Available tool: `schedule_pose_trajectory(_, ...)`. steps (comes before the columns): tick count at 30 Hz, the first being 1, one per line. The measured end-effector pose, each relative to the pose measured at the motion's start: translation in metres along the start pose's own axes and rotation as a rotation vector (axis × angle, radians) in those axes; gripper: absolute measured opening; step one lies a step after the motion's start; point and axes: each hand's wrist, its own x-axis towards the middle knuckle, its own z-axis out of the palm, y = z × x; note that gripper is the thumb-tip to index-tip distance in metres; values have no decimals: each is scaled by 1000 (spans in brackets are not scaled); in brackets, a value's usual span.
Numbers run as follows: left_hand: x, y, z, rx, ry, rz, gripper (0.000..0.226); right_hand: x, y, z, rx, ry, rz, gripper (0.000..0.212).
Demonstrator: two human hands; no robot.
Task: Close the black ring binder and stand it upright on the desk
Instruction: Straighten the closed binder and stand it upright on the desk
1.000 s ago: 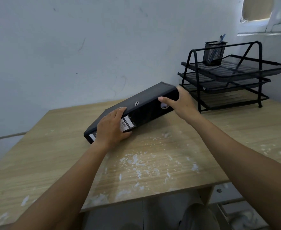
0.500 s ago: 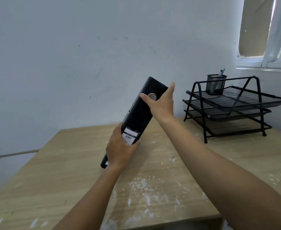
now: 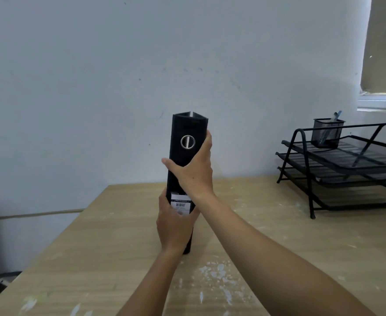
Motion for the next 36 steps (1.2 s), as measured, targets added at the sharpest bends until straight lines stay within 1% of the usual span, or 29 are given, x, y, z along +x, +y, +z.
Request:
schedule_pose_trajectory(3,1,-5,-5,-39,34,-23,83,-4,-2,15,3,-30,-35,106)
schedule_pose_trajectory(9,-5,-16,-13,-46,81,-52,90,-9,-6,32,-28,-100,-90,101)
schedule_pose_trajectory(15,-12,-31,-10,9,101,-31,95,-3,-6,29,-43,-156,-81,104)
schedule_pose_trajectory(18,-11,-34,-9,-33,113,-20,90,5,-7,23,3,-207,-61,107)
schedule_pose_trajectory(22,-6,-38,-16,-77,126,18,82,4,-8,29,13,-216,-80,108)
schedule_pose_trajectory(26,5,-46,-32,-83,138,53,83,6,-12,45,35,-241,-95,108)
schedule_pose_trajectory(31,33,-55,-66,-58,157,115,82,12,-27,76,64,-302,-122,98)
schedule_pose_trajectory(36,74,-68,-105,-39,163,131,82,23,-44,116,65,-361,-169,94)
